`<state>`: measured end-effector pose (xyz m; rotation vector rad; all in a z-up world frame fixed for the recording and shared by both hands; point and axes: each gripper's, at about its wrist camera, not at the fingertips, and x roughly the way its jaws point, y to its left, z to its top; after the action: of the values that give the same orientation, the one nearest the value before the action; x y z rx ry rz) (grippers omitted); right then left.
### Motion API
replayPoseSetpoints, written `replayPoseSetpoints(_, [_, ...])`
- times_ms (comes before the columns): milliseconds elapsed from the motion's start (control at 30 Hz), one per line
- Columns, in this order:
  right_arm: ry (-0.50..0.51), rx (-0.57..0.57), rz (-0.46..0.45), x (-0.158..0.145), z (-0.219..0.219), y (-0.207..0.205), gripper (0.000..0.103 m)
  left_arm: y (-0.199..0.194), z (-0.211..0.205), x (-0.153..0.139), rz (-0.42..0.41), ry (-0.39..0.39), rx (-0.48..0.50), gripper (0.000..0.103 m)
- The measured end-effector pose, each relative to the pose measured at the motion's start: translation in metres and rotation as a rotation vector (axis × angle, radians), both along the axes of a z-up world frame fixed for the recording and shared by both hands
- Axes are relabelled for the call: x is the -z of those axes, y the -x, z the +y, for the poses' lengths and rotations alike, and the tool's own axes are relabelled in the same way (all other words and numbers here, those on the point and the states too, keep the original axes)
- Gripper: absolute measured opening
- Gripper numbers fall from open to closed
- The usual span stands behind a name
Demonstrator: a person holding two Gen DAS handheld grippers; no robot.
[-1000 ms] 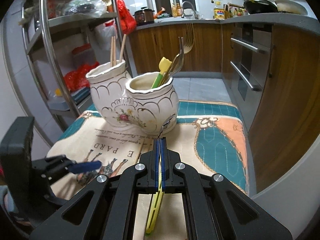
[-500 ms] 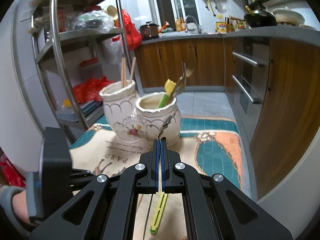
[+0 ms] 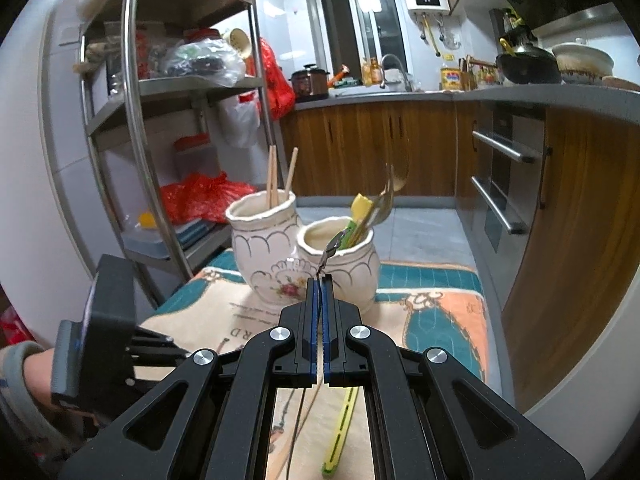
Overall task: Organize utensils
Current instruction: 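Grasp another wooden chopstick with the left tool while the right tool grasps a silver spoon, then lift the chopstick over the tall cup while the right tool lifts the spoon over the short cup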
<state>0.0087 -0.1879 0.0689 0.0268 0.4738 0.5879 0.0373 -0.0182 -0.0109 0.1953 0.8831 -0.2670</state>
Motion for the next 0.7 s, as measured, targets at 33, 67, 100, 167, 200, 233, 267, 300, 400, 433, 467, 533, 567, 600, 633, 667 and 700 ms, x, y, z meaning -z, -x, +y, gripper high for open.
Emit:
replayPoseSetpoints(33, [0.001,0.003,-0.008,-0.001,0.0,0.0,0.003,0.003,0.003,-0.003,-0.021,0.009,0.006,0.005])
replayPoseSetpoints(67, [0.003,0.008,-0.016,-0.002,0.0,0.0,0.003,0.004,0.005,-0.005,-0.044,0.016,0.014,0.005])
replayPoseSetpoints(100, [0.003,0.014,-0.021,-0.003,0.0,0.0,0.003,0.004,0.005,-0.006,-0.059,0.011,0.016,0.005])
replayPoseSetpoints(167, [-0.001,0.024,-0.035,-0.005,0.0,0.0,0.003,0.002,0.006,-0.006,-0.084,0.0,0.012,0.005])
replayPoseSetpoints(200, [-0.001,0.032,-0.043,-0.007,0.0,0.0,0.003,0.001,0.006,-0.006,-0.097,0.004,0.014,0.005])
replayPoseSetpoints(233, [0.001,0.04,-0.051,-0.008,0.0,0.001,0.003,0.003,0.008,-0.008,-0.116,0.016,0.025,0.005])
replayPoseSetpoints(267, [0.001,0.047,-0.057,-0.009,-0.001,0.001,0.003,0.006,0.009,-0.011,-0.139,0.022,0.038,0.005])
replayPoseSetpoints(300, [0.001,0.05,-0.057,-0.009,-0.001,0.0,0.003,0.004,0.006,-0.012,-0.159,0.024,0.051,0.005])
replayPoseSetpoints(400, [0.002,0.058,-0.063,-0.011,-0.001,-0.002,0.003,0.012,0.009,-0.023,-0.221,0.039,0.093,0.005])
replayPoseSetpoints(433, [0.001,0.061,-0.067,-0.013,-0.001,-0.003,0.003,0.015,0.013,-0.029,-0.242,0.059,0.104,0.005])
replayPoseSetpoints(467, [-0.003,0.065,-0.072,-0.015,-0.001,-0.005,0.003,0.015,0.015,-0.033,-0.262,0.08,0.111,0.005])
replayPoseSetpoints(533, [-0.01,0.071,-0.081,-0.019,0.0,-0.008,0.003,0.014,0.019,-0.045,-0.313,0.12,0.109,0.005])
replayPoseSetpoints(567, [-0.014,0.074,-0.087,-0.022,0.001,-0.011,0.003,0.012,0.023,-0.051,-0.339,0.143,0.104,0.005])
replayPoseSetpoints(600, [-0.016,0.076,-0.091,-0.024,0.002,-0.014,0.003,0.01,0.029,-0.061,-0.372,0.173,0.095,0.005])
replayPoseSetpoints(633, [-0.02,0.08,-0.098,-0.028,0.003,-0.017,0.003,0.009,0.032,-0.066,-0.39,0.194,0.089,0.005])
replayPoseSetpoints(667, [-0.024,0.081,-0.103,-0.03,0.004,-0.02,0.003,0.006,0.037,-0.073,-0.411,0.218,0.081,0.005])
replayPoseSetpoints(700, [-0.028,0.083,-0.112,-0.034,0.005,-0.024,0.003,0.0,0.043,-0.082,-0.442,0.253,0.07,0.005])
